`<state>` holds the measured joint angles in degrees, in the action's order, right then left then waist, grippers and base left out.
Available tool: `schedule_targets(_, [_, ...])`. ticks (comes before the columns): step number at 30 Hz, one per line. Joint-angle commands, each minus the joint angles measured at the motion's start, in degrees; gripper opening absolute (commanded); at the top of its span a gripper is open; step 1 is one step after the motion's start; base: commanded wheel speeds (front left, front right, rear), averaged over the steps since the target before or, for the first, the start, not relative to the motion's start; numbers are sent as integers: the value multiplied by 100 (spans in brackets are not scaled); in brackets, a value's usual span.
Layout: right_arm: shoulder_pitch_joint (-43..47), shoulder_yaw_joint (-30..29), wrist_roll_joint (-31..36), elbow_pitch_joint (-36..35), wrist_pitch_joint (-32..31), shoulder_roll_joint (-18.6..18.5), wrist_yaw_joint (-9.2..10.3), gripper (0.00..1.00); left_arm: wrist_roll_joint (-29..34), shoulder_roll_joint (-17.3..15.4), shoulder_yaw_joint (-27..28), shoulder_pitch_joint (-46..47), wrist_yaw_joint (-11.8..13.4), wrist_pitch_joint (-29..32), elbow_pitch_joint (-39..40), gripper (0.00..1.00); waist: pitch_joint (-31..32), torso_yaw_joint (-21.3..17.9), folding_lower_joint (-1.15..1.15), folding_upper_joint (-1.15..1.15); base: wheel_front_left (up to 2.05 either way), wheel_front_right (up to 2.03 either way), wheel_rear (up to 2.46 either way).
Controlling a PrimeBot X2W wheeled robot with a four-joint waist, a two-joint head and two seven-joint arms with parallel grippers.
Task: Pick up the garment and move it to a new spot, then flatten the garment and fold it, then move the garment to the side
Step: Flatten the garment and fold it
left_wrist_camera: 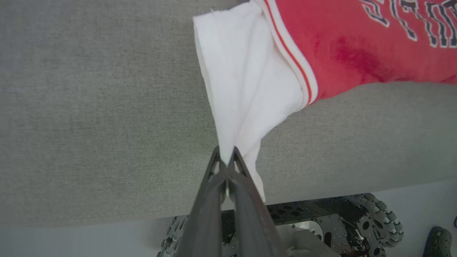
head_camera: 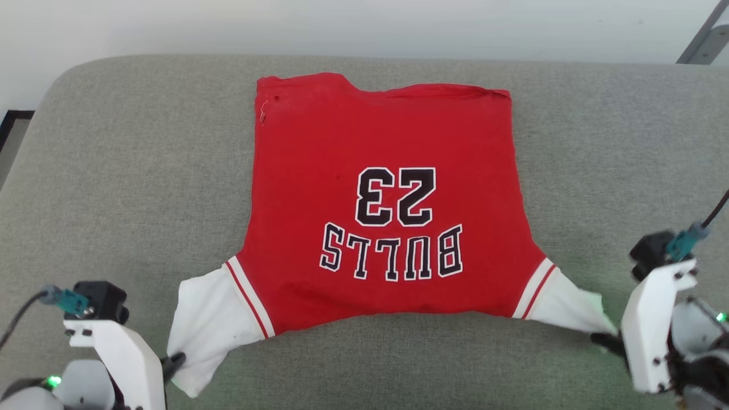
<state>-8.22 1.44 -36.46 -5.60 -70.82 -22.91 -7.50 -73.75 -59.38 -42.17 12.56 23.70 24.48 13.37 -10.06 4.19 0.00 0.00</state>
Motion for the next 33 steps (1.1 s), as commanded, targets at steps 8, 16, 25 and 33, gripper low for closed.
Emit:
schedule_targets(8, [304,-53,664,25,738,455,2,0,13,393,-90,-106,-213,-277,-352,0,-171,46,0,0,0,0,0])
schedule_targets(16, [40,-151,1061,115,1432,385,2,100,58,639,-45,55,-490,-475,-690,0,-326,64,0,0,0,0,0])
schedule_targets(25, [-640,-618,1439,-670,1999,711,1,100,107,703,60,171,-644,-658,-657,0,-648,95,0,0,0,0,0])
schedule_targets(33, [-2227,-456,1949,432,2927,871,1,100,245,890,8,496,-828,-661,-675,0,-1076,433,0,0,0,0,0])
